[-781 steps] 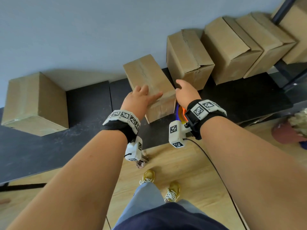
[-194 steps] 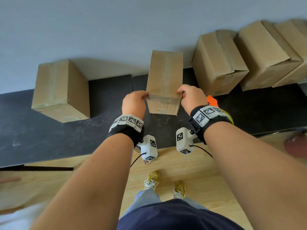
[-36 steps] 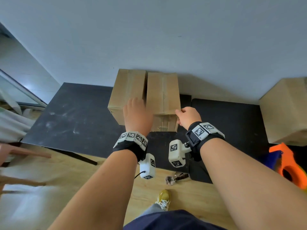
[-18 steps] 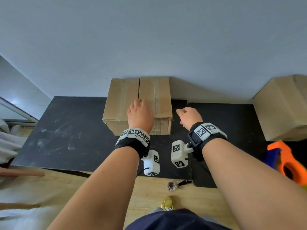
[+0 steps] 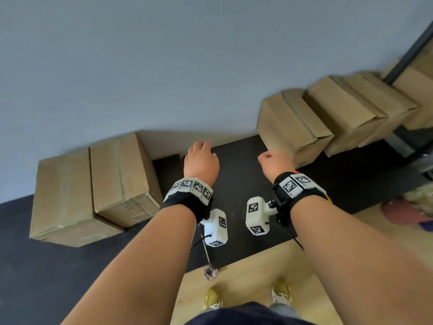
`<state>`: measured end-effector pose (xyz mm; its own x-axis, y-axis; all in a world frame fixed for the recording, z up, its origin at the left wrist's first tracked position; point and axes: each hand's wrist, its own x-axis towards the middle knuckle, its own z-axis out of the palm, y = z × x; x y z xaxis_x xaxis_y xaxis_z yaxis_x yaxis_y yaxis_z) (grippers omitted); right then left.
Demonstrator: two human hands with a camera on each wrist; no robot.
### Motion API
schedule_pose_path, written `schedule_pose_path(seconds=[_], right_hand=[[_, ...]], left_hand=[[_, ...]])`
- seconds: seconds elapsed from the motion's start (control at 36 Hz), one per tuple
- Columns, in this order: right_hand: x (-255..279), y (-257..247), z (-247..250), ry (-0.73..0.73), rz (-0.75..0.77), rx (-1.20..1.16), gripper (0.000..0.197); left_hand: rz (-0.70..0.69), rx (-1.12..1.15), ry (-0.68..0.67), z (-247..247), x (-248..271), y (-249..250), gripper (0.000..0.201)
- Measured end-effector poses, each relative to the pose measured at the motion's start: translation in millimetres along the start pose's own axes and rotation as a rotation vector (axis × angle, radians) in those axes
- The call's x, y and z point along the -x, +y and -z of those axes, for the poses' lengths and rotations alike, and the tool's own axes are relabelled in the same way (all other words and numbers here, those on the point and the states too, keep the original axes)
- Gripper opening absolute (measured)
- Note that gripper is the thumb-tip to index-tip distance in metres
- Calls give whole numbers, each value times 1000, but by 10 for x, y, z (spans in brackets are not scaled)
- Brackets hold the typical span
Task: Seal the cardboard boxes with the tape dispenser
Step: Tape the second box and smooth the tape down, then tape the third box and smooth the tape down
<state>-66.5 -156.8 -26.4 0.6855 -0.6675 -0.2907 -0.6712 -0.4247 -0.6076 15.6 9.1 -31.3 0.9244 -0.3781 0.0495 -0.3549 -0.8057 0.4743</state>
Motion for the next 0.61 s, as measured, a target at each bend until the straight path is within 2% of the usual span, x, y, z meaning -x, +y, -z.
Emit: schedule_pose_path(seconds=[0.17,0.39,0.5,0.61], right_hand=[[-244,646,411,20,-84,45,27],[-490,1275,494,-226,-230,192,33],[-475,1393,416,-337,-221,301,48],[-422,1490,317,-378,-95,380,54]], left_hand=[[-24,15,-126,-540,21,596,44],[84,7,-211,-1075,118,992,44],[139,0,-228,-1236,212,1058,43],[207,5,-225,-1362,352,1071,43]])
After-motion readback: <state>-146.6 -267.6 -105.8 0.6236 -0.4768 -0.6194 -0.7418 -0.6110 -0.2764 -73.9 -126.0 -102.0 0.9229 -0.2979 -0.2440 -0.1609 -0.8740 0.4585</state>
